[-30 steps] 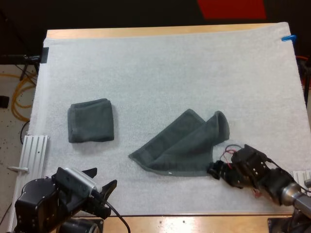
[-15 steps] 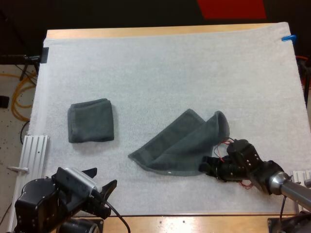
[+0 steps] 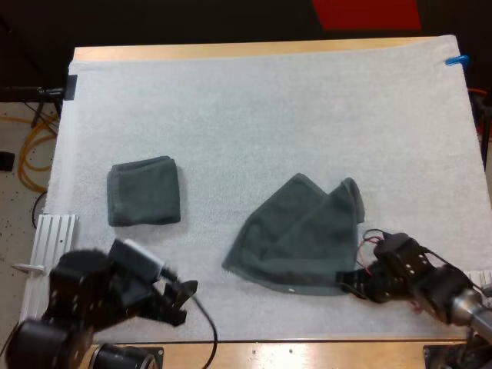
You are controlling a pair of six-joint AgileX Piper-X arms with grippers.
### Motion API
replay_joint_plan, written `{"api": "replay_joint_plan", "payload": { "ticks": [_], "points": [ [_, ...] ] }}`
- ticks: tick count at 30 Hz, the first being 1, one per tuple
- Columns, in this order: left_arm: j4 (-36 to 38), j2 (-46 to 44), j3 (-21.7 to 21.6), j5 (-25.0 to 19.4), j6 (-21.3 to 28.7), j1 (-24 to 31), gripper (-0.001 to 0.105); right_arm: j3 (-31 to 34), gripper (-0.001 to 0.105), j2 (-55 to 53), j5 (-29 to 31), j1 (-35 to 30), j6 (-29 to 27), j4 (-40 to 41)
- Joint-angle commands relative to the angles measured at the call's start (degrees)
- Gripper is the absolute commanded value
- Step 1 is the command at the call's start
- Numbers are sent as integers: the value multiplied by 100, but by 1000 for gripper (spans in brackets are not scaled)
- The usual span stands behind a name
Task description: Pick towel from pile fold and stack
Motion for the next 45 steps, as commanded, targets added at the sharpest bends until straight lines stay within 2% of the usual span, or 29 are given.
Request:
{"api": "replay_joint_plan", "payload": {
  "ticks": [1, 6, 10, 14, 26, 35, 45],
  "points": [
    [-15, 146, -7, 127, -39, -28, 60, 16, 0, -196, 153, -8, -98, 331],
    [-425, 1064, -7, 775, -33, -50, 60, 16, 0, -956, 199, -8, -98, 990],
    [-899, 1834, -7, 786, -208, -293, 60, 16, 0, -1304, 258, -8, -98, 1254],
    [-1046, 2809, -7, 786, -256, -767, 60, 16, 0, -1445, 322, -8, -83, 1468],
    [-2032, 5097, -7, 666, -504, -1719, 60, 16, 0, -1445, 323, -8, -79, 1477],
    [-2726, 5826, -7, 60, -1159, -1894, 60, 16, 0, -1445, 323, -8, -79, 1477],
    [-2826, 5871, -7, 79, -1257, -1893, 57, 16, 0, -1445, 323, -8, -79, 1448]
  ]
}}
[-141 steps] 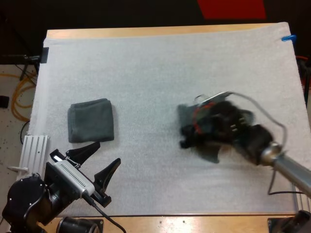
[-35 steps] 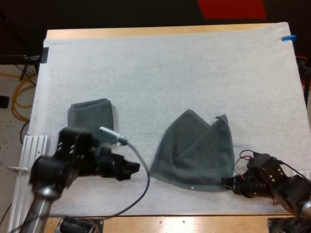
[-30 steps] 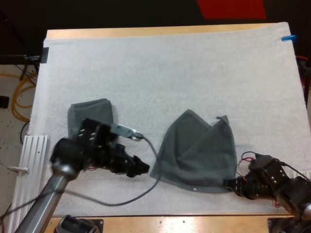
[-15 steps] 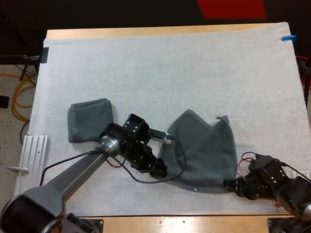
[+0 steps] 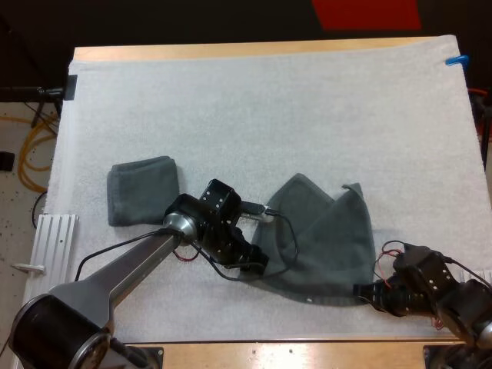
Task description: Pick towel from pile fold and stack
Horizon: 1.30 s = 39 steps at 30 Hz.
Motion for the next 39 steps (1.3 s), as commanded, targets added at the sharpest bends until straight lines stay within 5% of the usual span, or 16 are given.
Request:
{"api": "replay_joint_plan", "payload": {
  "ticks": [1, 13, 15, 20, 21, 25, 30, 35, 39],
  "points": [
    [-25, -8, -14, -21, -54, -24, 57, 8, 0, -28, 0, -8, -25, 8],
    [-13, 342, -14, 372, -177, -24, 56, 8, 0, -28, 0, -8, -25, 6],
    [-13, 342, -28, 399, -177, -24, 47, 8, 0, -28, 0, -8, -25, 6],
    [-13, 342, -27, 457, -177, -24, 2, 8, 0, -28, 19, -8, -25, -72],
    [-13, 342, -27, 489, -169, -24, 0, 8, 0, -28, 28, -8, -25, -101],
    [-13, 207, -27, 820, -169, -24, 0, -48, 0, -75, 54, -8, -265, -432],
    [-13, -574, -227, 1029, -127, -2, 0, -716, 0, -75, 997, -8, -723, -290],
    [-26, -1796, -878, 1026, -562, 212, 0, -1705, 0, -75, 2053, -8, -1615, -252],
    [-26, -2454, -1507, 1026, -984, 392, 0, -2408, 0, -75, 2341, -8, -1854, -252]
  ]
}}
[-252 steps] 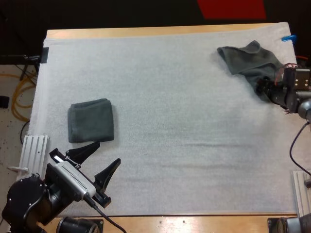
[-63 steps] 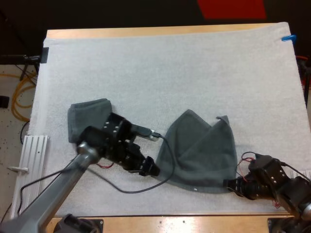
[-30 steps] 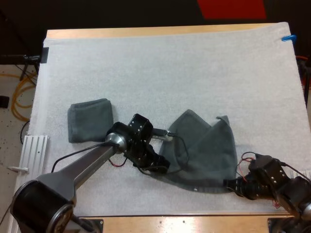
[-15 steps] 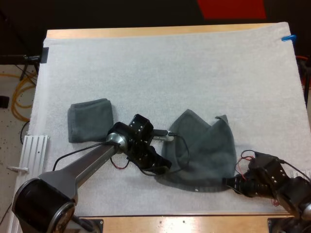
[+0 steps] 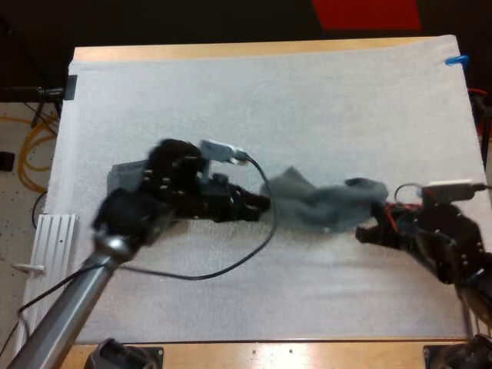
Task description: Pick towel from pile fold and stack
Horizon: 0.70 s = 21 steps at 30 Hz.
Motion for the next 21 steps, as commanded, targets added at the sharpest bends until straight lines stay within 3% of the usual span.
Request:
{"api": "replay_joint_plan", "payload": {
  "ticks": [1, 6, 13, 15, 21],
  "points": [
    [-6, -179, -181, 34, -184, -3, 0, -280, 0, -49, 95, -8, -106, -12],
    [-6, -722, -689, -28, -468, -112, 0, -1209, 0, -49, 94, 4, -84, 239],
    [314, -1098, -753, -328, -643, -422, 0, -1909, 0, -49, -275, 4, -84, 1496],
    [604, -1122, -753, -513, -643, -621, 0, -1992, 0, -49, -493, 4, -84, 1794],
    [1297, -1127, -753, -1624, -632, -1331, 0, -2214, 0, -49, -977, 4, -35, 2774]
  ]
}}
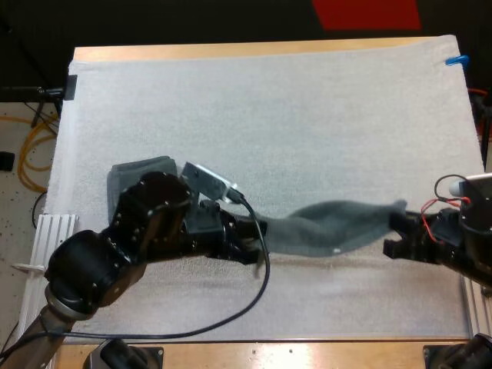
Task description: Pick towel from pile fold and stack
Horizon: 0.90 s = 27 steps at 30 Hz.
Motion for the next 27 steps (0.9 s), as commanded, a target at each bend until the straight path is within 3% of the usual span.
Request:
{"api": "replay_joint_plan", "payload": {
  "ticks": [1, 6, 10, 12, 14, 21, 27],
  "points": [
    [104, -50, -19, -240, -39, -134, 0, -70, 0, -28, -198, 4, -16, 282],
    [342, -50, -19, -652, -282, -665, 0, -73, 0, -28, -1046, 4, 333, 1082],
    [337, -50, 292, -1415, -286, -798, 0, 12, 0, 95, -704, 4, 333, 1149],
    [141, -25, 588, -1784, -286, -715, 0, 243, 0, 218, -179, 4, 282, 802],
    [-286, 49, 952, -1824, -286, -529, 0, 641, 0, 424, 268, -7, 197, 152],
    [-2237, 705, 1901, -1814, 2, 454, 0, 1663, 0, 1674, 511, -9, 246, -2677],
    [-3697, 1733, 2010, -1160, 472, 1290, 0, 1724, 0, 2856, 860, -122, 245, -4119]
  ]
}}
